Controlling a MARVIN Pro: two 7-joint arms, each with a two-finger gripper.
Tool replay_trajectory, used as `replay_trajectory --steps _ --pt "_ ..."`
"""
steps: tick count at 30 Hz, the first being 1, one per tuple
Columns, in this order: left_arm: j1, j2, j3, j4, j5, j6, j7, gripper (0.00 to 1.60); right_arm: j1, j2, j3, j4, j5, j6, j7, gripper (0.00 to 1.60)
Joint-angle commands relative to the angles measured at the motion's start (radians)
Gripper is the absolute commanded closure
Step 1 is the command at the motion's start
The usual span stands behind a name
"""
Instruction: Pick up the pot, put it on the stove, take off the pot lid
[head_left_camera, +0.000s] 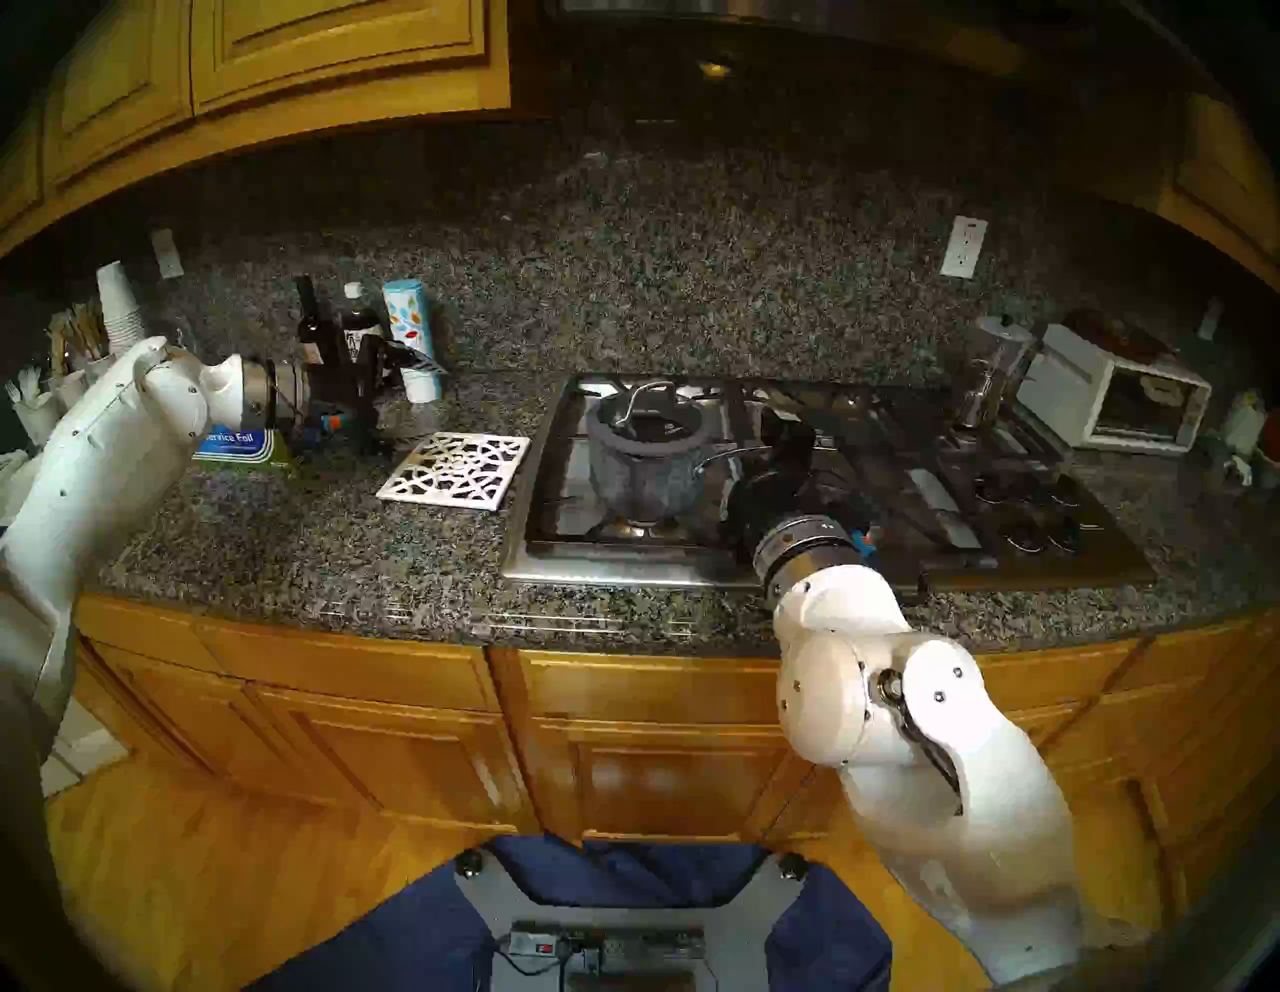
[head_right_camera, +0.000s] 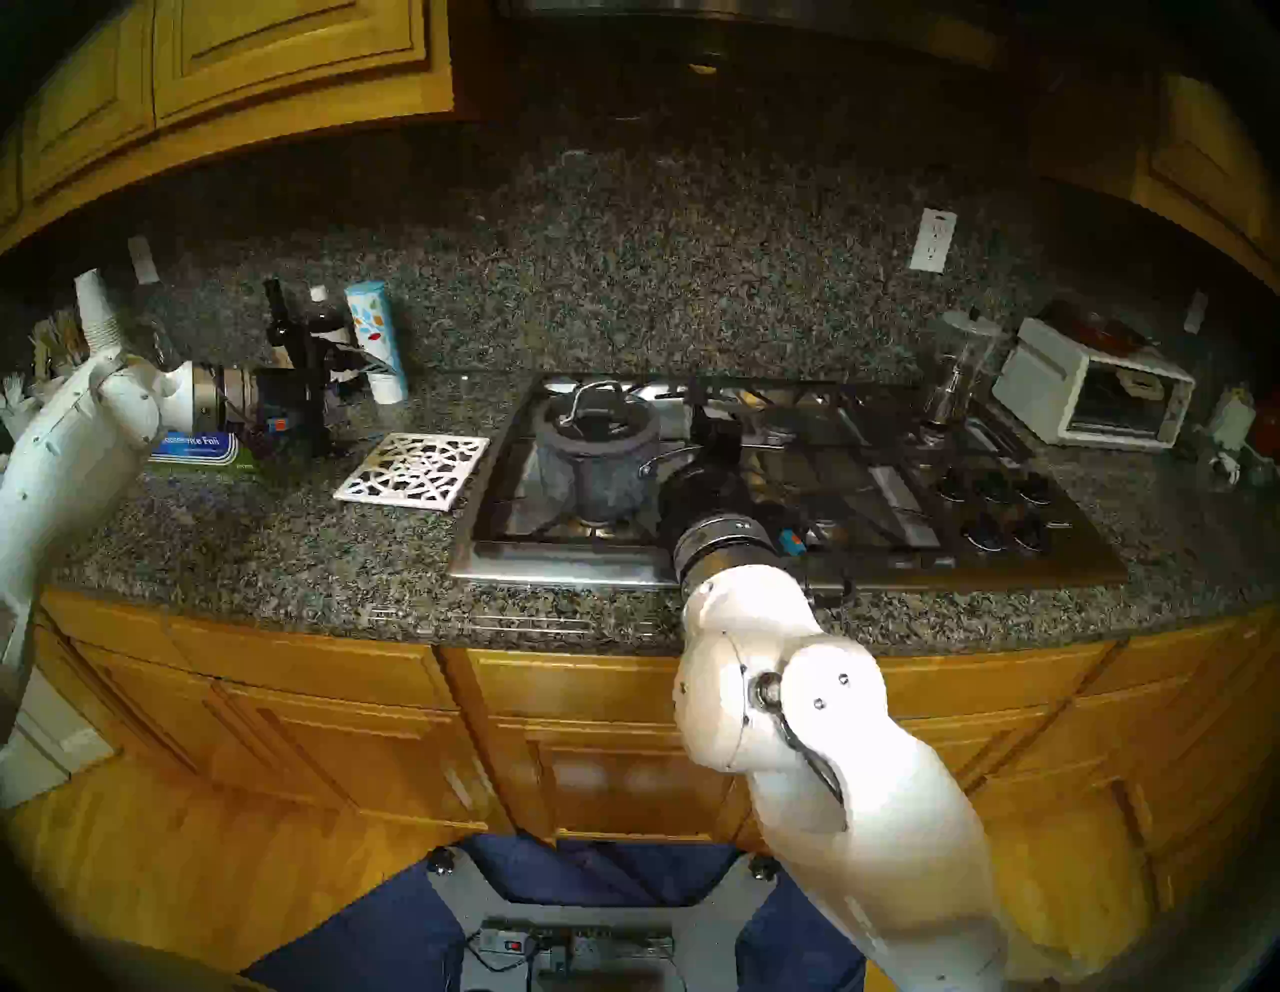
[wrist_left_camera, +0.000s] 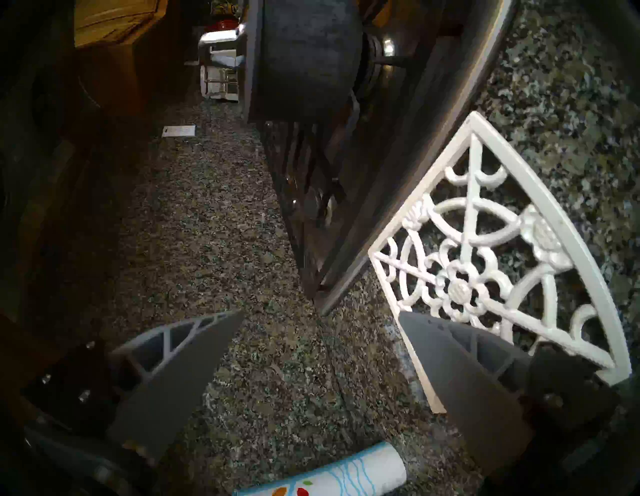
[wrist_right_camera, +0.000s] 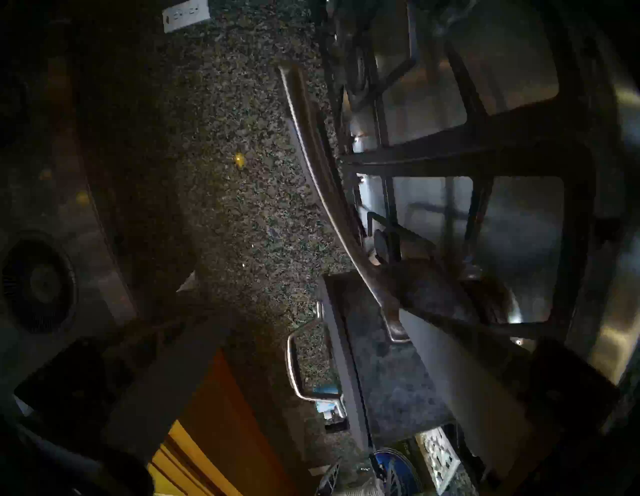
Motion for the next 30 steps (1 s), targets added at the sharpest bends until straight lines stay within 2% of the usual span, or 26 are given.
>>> replay_trajectory --steps 1,2,11,30 --pt "-0.038 -0.001 -0.025 -0.006 -0.008 0.002 0.012 0.00 -0.007 0.024 0.002 -0.093 -0.054 -0.026 -0.021 0.00" --pt "-0.038 -0.001 -0.025 -0.006 -0.008 0.002 0.012 0.00 -0.012 0.031 -0.005 -0.107 -0.077 -0.045 -0.038 0.00" --pt "-0.038 -0.001 -0.025 -0.005 -0.008 0.002 0.012 0.00 0.001 0.043 -0.022 -0.108 -0.121 -0.073 -0.095 0.00" --pt "-0.038 -0.001 -0.025 -0.005 -0.008 0.002 0.012 0.00 0.020 0.054 -0.042 -0.108 -0.156 -0.103 -0.138 0.00"
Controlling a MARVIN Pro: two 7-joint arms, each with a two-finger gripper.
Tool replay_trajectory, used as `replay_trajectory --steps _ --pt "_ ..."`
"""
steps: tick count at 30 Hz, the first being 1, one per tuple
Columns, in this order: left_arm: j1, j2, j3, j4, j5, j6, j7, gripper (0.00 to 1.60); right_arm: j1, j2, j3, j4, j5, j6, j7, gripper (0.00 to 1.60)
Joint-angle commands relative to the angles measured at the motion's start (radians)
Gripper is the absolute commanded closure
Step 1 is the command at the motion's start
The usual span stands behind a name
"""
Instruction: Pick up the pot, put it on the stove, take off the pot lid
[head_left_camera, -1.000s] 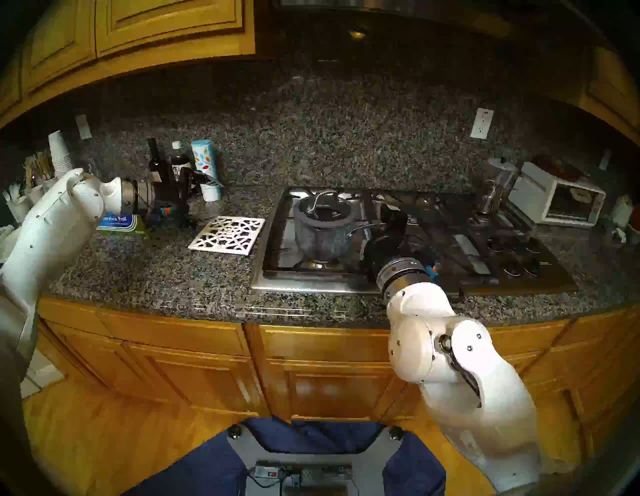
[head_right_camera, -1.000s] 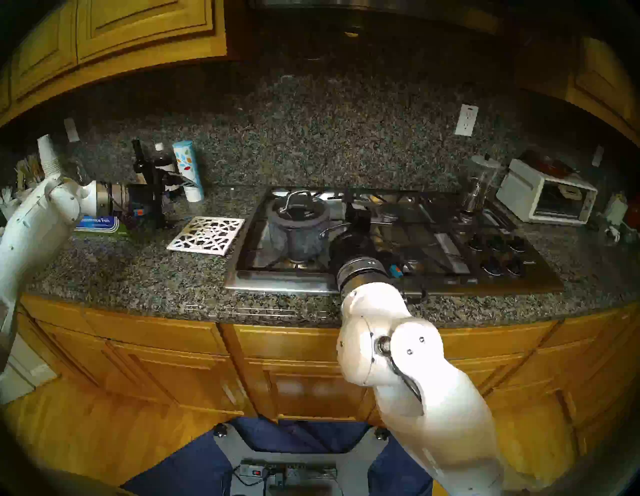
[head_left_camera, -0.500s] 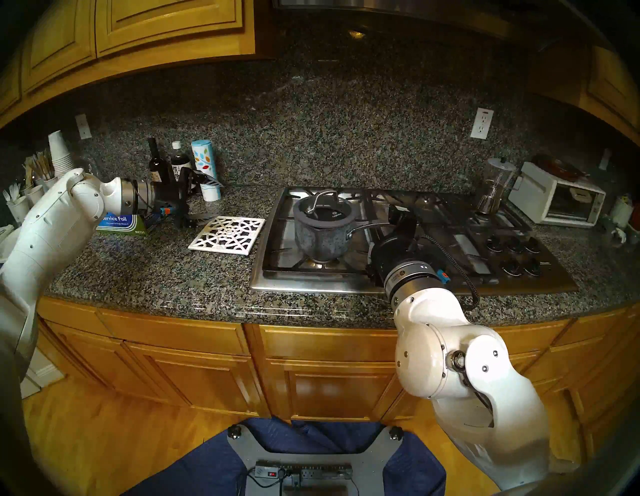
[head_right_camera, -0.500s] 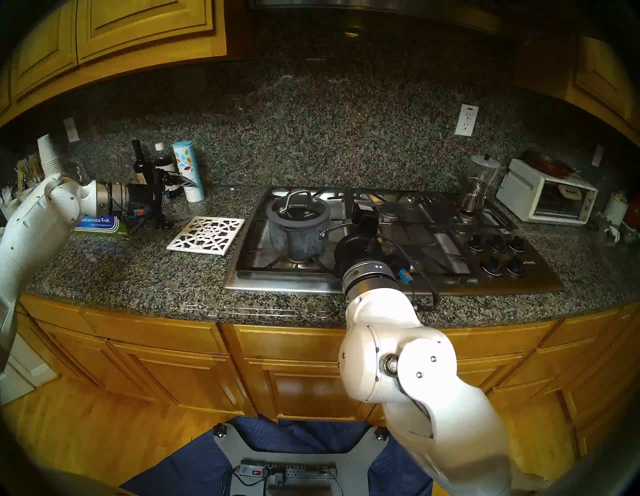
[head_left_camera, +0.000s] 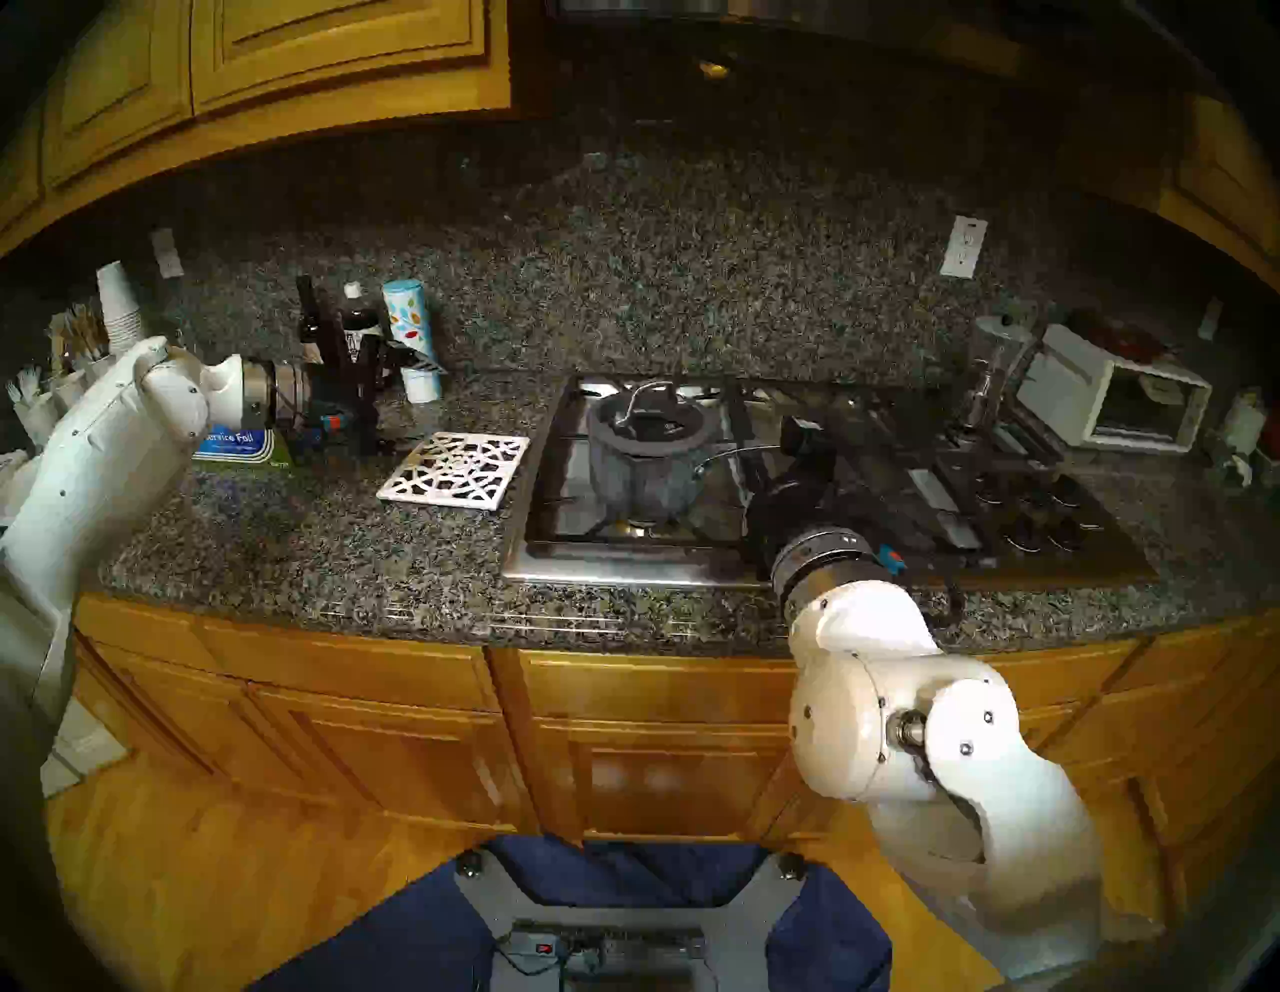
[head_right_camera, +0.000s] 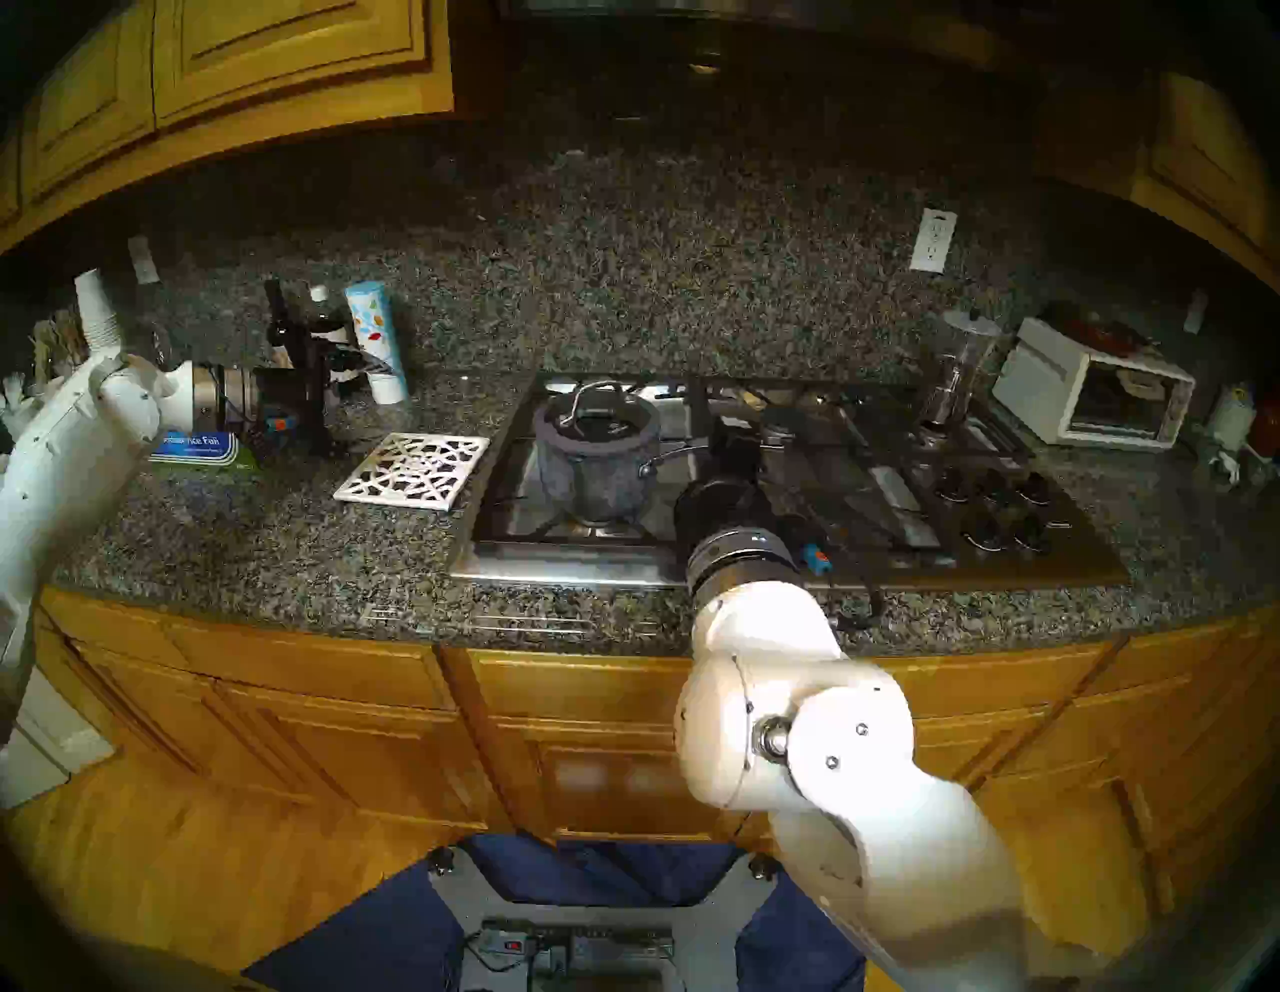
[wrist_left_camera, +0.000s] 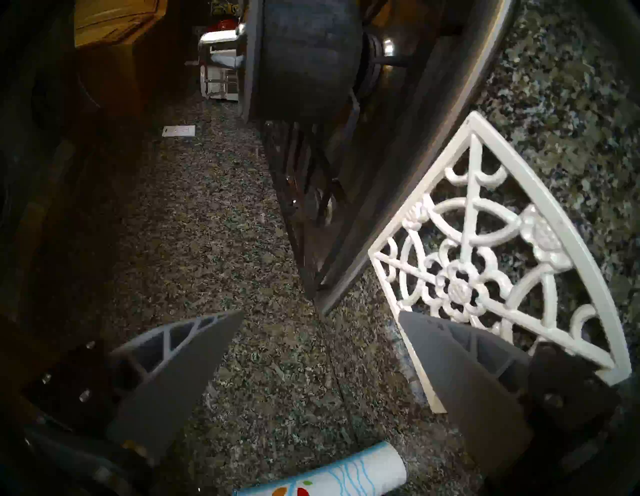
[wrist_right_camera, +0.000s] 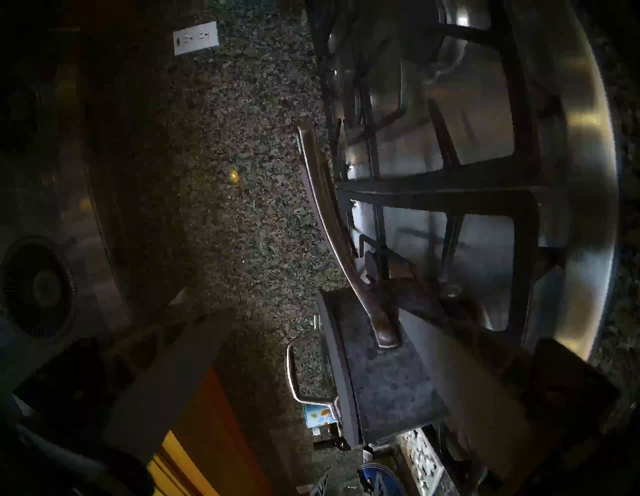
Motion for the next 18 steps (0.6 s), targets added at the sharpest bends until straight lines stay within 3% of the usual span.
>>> replay_trajectory --steps 1,11,18 --pt "-0.038 -0.001 -0.025 -0.006 -0.008 0.002 0.012 0.00 0.030 0.000 0.001 -0.031 -0.028 0.001 0.006 0.00" --pt "-0.038 -0.001 -0.025 -0.006 -0.008 0.002 0.012 0.00 0.036 0.006 -0.006 -0.031 -0.032 -0.009 0.000 0.00" --pt "-0.077 -0.025 -0.031 0.024 -0.037 0.000 0.010 0.00 0.038 0.008 -0.007 -0.031 -0.030 -0.012 -0.002 0.00"
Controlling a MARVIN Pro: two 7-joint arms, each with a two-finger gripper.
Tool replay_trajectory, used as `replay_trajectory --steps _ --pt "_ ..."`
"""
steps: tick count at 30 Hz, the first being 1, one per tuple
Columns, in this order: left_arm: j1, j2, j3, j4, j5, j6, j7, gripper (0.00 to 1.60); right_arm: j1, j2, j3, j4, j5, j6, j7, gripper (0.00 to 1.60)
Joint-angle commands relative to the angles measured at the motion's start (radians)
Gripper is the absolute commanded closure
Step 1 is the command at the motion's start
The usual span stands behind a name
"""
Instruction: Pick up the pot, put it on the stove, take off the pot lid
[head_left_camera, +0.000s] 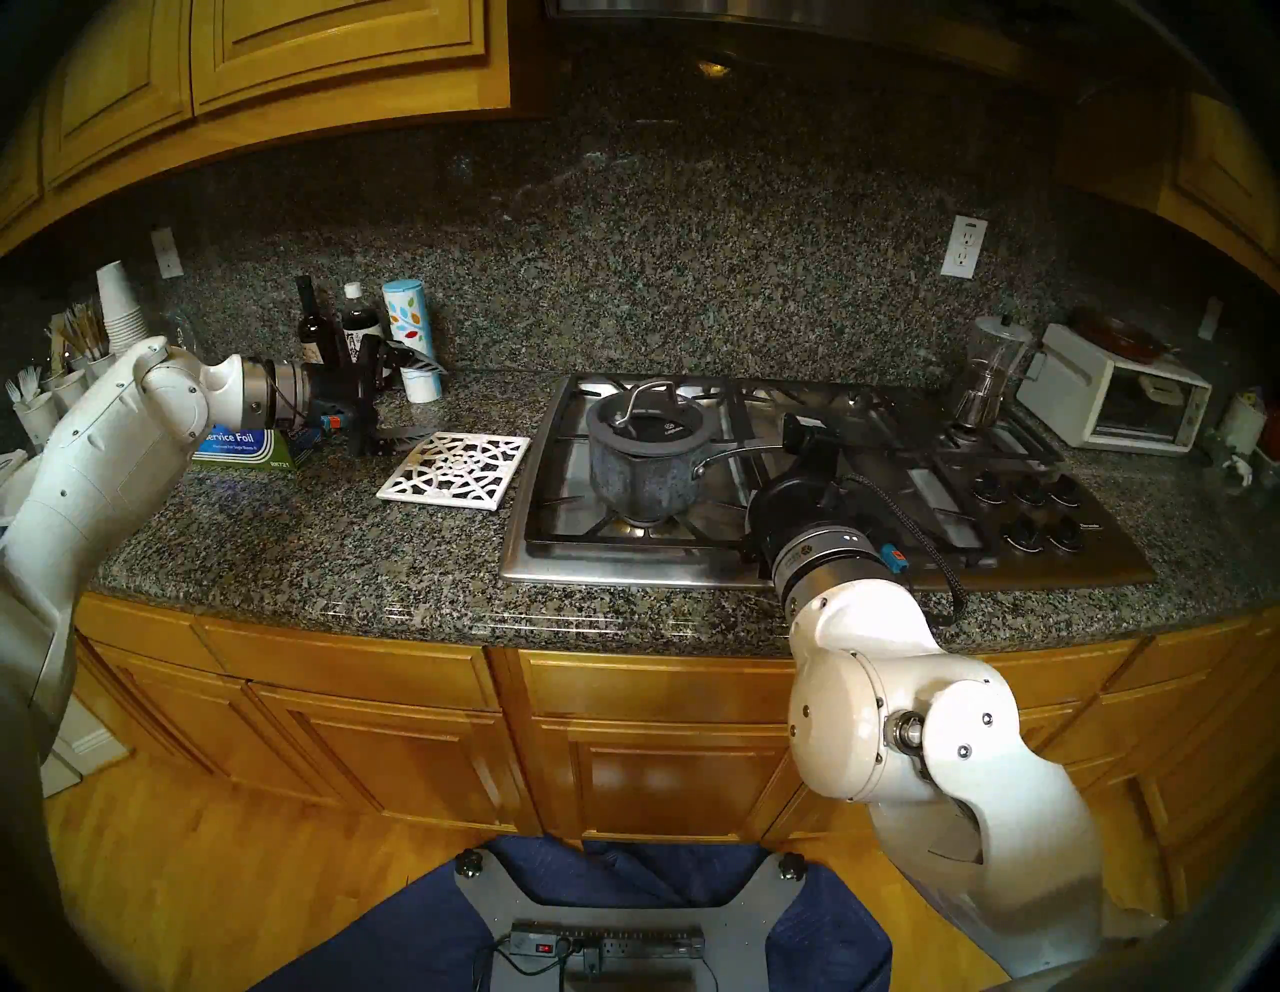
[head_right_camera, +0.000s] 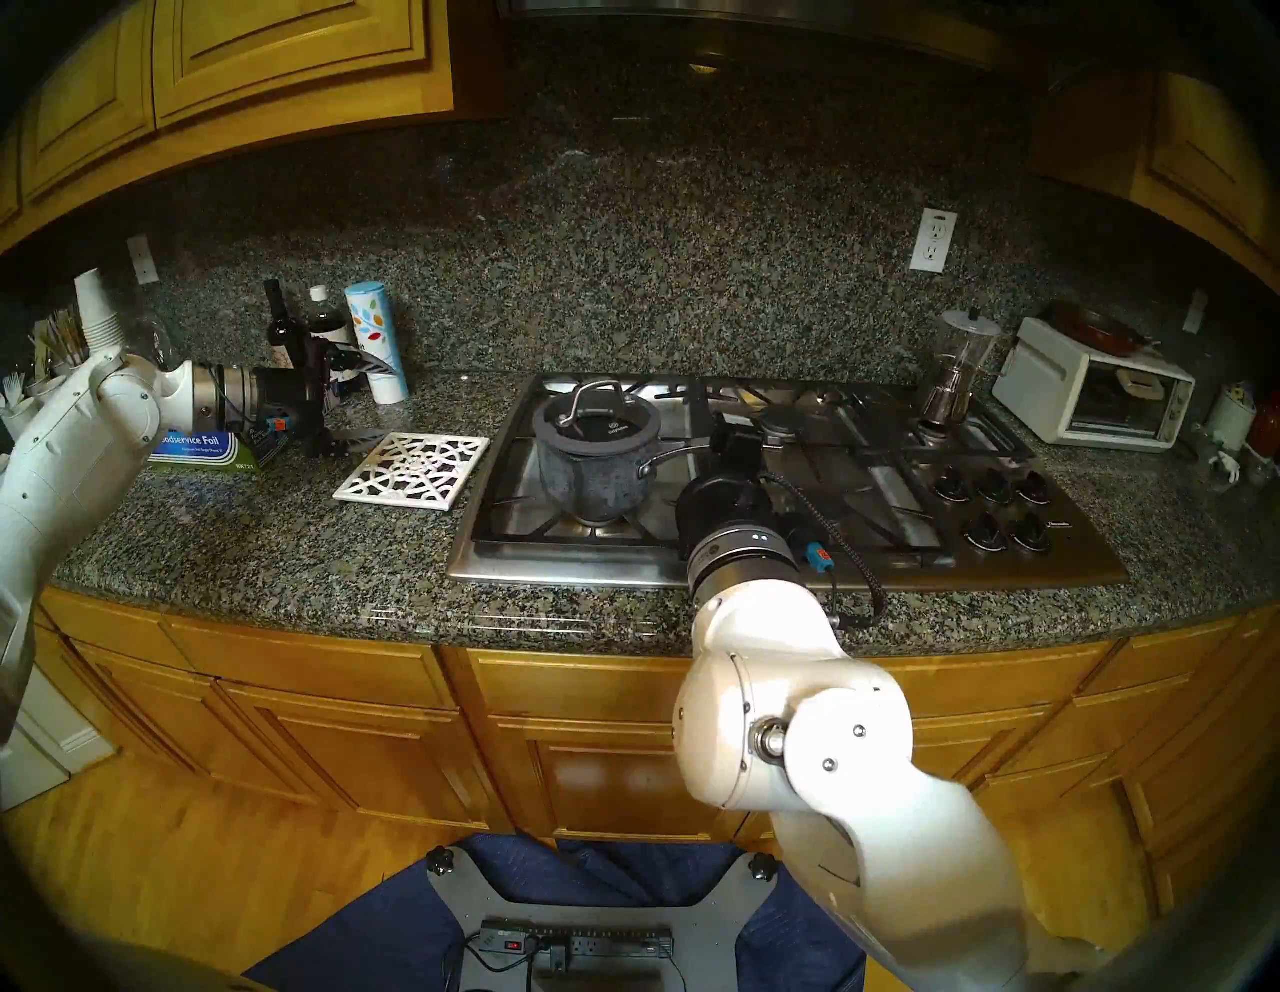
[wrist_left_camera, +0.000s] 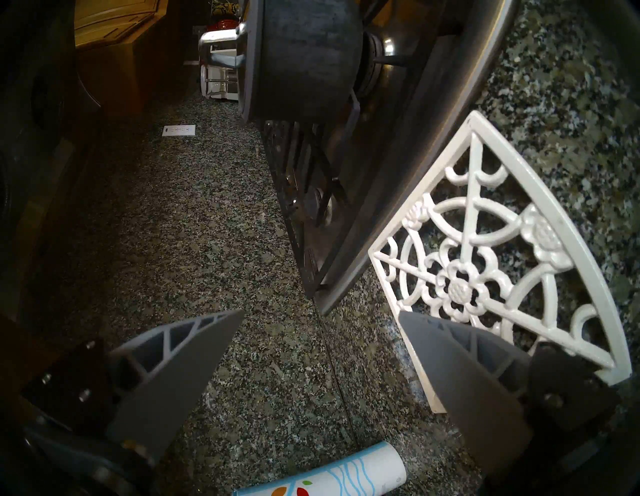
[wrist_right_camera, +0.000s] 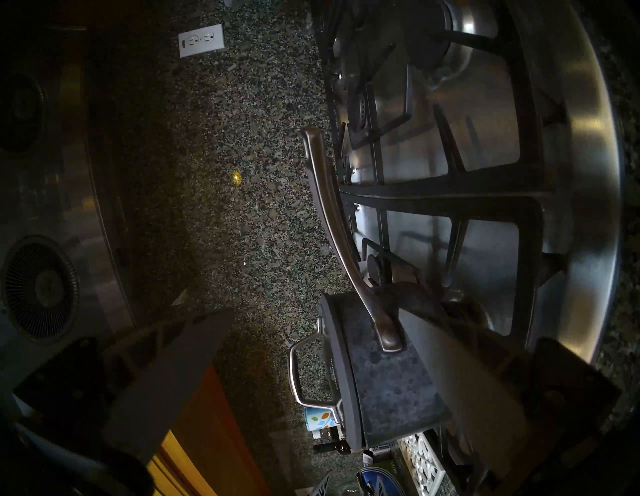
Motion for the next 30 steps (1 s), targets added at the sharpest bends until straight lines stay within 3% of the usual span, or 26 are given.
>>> replay_trajectory --steps 1,30 --pt "-0.083 -0.026 -0.028 0.022 -0.051 0.000 -0.003 0.00 0.026 -0.003 0.004 -0.030 -0.016 0.003 0.010 0.00" --pt "-0.254 -0.210 -0.016 0.206 -0.115 0.000 -0.118 0.00 0.027 -0.006 0.005 -0.030 -0.011 0.003 0.007 0.00"
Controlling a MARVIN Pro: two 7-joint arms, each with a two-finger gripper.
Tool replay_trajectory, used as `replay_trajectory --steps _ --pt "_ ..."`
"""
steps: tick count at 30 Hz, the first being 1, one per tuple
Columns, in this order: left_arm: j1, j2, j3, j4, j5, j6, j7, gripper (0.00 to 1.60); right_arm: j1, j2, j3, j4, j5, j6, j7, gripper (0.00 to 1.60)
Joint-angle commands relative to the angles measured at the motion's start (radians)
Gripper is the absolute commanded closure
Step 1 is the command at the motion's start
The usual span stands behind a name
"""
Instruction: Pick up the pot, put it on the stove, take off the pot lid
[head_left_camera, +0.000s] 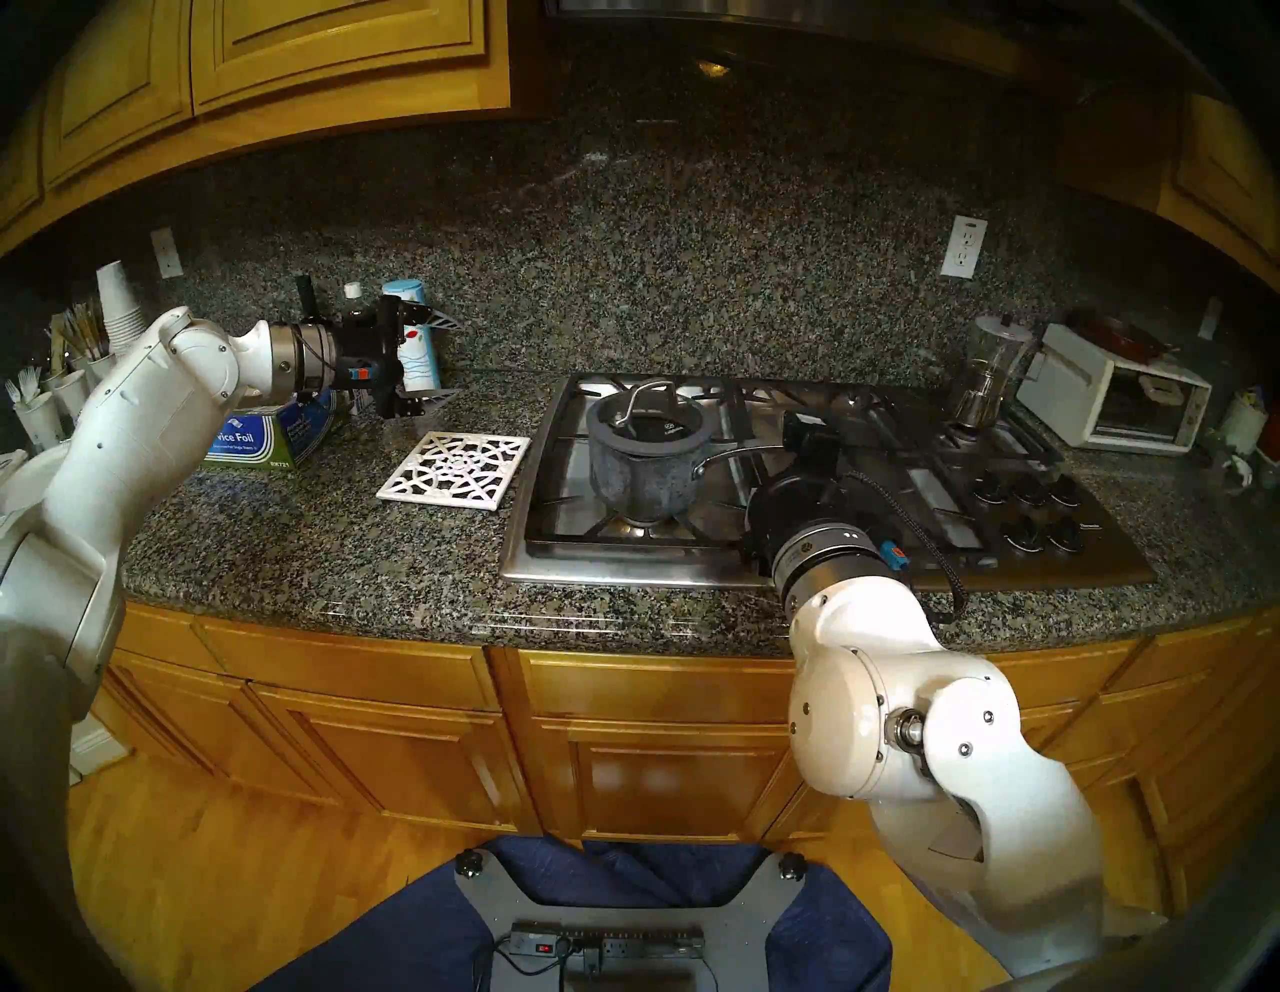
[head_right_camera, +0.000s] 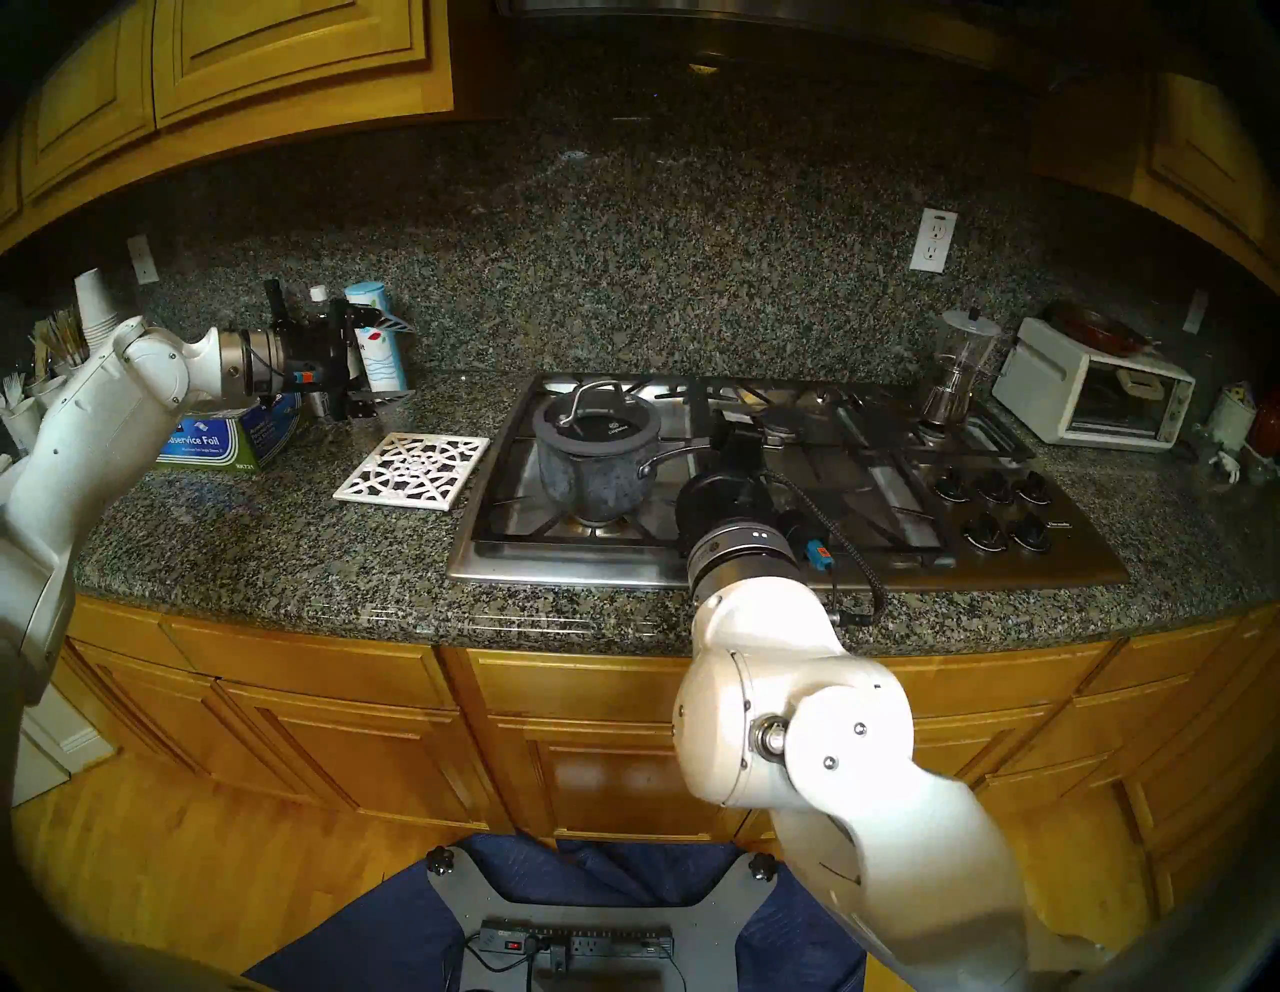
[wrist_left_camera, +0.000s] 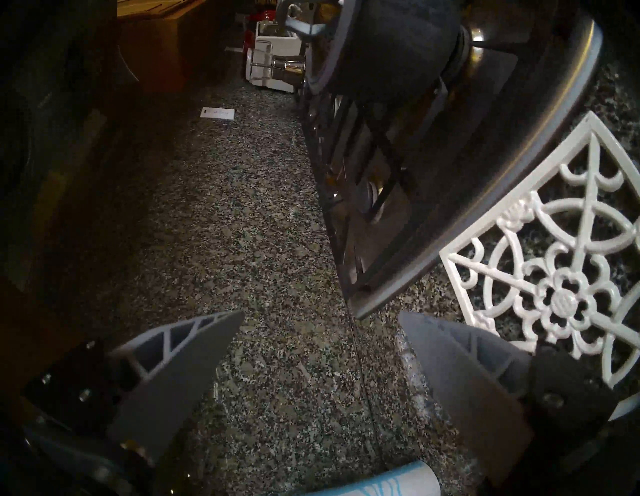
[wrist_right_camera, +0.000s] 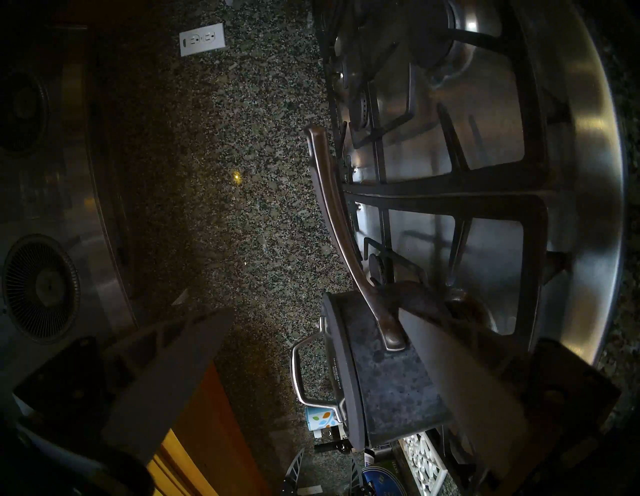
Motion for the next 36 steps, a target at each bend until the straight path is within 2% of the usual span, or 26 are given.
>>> replay_trajectory --steps 1,10,21,30,36 --pt "-0.097 -0.042 -0.022 0.000 -0.036 0.000 -0.007 0.00 0.021 -0.003 0.005 -0.029 -0.012 0.003 0.012 0.00" --pt "-0.123 -0.046 -0.016 0.000 -0.084 0.000 -0.069 0.00 0.022 -0.004 0.005 -0.029 -0.014 0.003 0.011 0.00" --pt "-0.097 -0.016 -0.022 -0.063 -0.183 0.000 -0.145 0.00 0.022 -0.004 0.005 -0.029 -0.015 0.004 0.011 0.00" --pt "-0.066 0.021 -0.024 -0.154 -0.284 0.000 -0.197 0.00 0.022 -0.004 0.005 -0.029 -0.017 0.004 0.010 0.00" --pt "-0.034 0.073 -0.023 -0.239 -0.375 0.000 -0.258 0.00 0.022 -0.004 0.004 -0.029 -0.018 0.005 0.010 0.00"
